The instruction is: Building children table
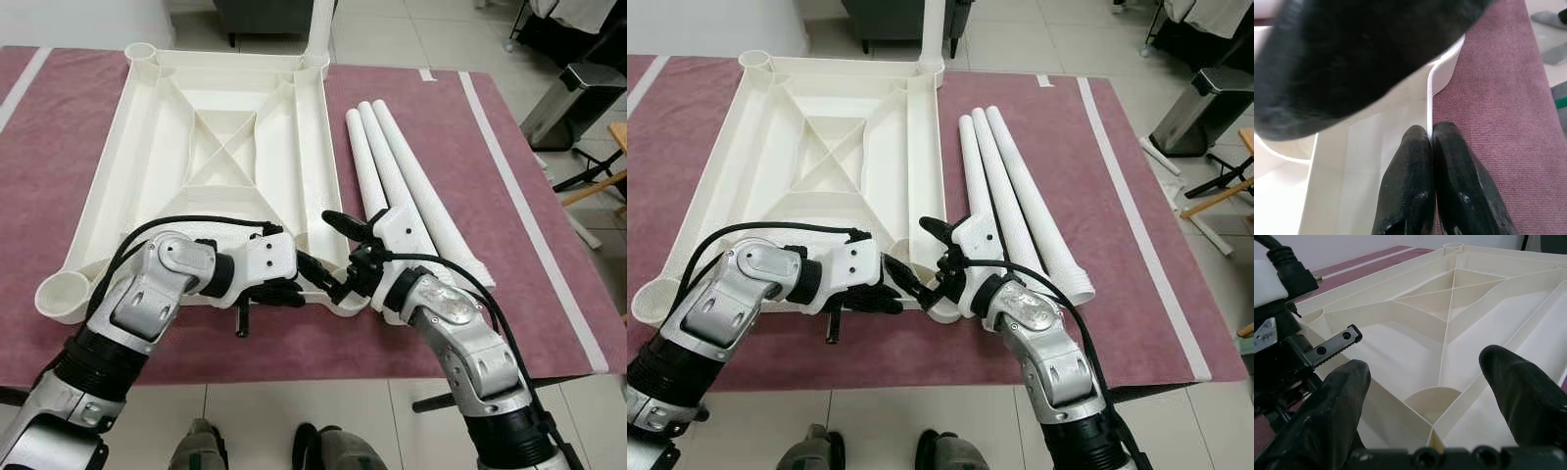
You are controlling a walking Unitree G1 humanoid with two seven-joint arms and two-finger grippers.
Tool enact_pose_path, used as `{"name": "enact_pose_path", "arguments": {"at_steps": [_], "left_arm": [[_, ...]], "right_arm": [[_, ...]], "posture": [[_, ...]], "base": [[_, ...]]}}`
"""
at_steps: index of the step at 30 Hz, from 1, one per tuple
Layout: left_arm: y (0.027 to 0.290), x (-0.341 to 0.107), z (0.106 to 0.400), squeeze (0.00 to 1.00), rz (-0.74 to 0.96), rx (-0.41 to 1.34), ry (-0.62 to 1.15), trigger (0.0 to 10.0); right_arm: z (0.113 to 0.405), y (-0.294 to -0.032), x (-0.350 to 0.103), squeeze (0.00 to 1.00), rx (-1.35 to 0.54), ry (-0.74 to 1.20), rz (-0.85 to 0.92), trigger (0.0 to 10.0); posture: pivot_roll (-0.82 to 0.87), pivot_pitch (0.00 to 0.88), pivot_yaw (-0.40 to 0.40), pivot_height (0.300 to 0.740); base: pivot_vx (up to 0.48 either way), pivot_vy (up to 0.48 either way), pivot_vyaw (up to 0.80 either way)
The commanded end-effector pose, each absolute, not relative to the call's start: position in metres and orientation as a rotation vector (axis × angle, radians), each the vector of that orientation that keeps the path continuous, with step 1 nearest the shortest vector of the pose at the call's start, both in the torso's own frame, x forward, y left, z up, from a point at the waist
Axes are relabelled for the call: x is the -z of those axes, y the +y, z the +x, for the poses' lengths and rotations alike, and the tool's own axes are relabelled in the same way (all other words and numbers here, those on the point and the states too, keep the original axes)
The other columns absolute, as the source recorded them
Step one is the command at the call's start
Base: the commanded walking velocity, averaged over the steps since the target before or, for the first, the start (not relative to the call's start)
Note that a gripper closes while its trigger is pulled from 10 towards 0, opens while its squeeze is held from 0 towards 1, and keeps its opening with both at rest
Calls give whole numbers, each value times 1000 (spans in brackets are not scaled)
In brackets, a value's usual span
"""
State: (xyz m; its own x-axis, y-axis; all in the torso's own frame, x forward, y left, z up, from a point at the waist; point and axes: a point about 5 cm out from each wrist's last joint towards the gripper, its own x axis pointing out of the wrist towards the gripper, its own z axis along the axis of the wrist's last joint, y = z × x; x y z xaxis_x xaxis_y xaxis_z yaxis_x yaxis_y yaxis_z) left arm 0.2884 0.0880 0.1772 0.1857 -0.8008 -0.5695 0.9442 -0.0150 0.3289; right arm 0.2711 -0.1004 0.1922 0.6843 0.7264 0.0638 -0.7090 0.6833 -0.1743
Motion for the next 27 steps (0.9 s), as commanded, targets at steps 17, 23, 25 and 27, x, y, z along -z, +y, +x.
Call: {"name": "enact_pose_path", "arguments": {"at_steps": [17,23,25,27], "left_arm": [[102,-246,283,0,532,1046,-264,10000],[108,-260,279,0,501,950,-315,10000],[111,-261,279,0,507,904,-322,10000],[113,-262,278,0,514,888,-324,10000]], "right_arm": [[301,-140,-199,0,-365,-94,-171,10000],[313,-145,-193,0,-224,16,-152,10000],[316,-148,-193,0,-178,52,-132,10000],[318,-150,-193,0,-169,78,-123,10000]], "posture": [[85,157,-17,740],[84,139,-41,740],[86,132,-52,740],[84,128,-57,740]], "base": [[0,0,0],[0,0,0],[0,0,0],[0,0,0]]}}
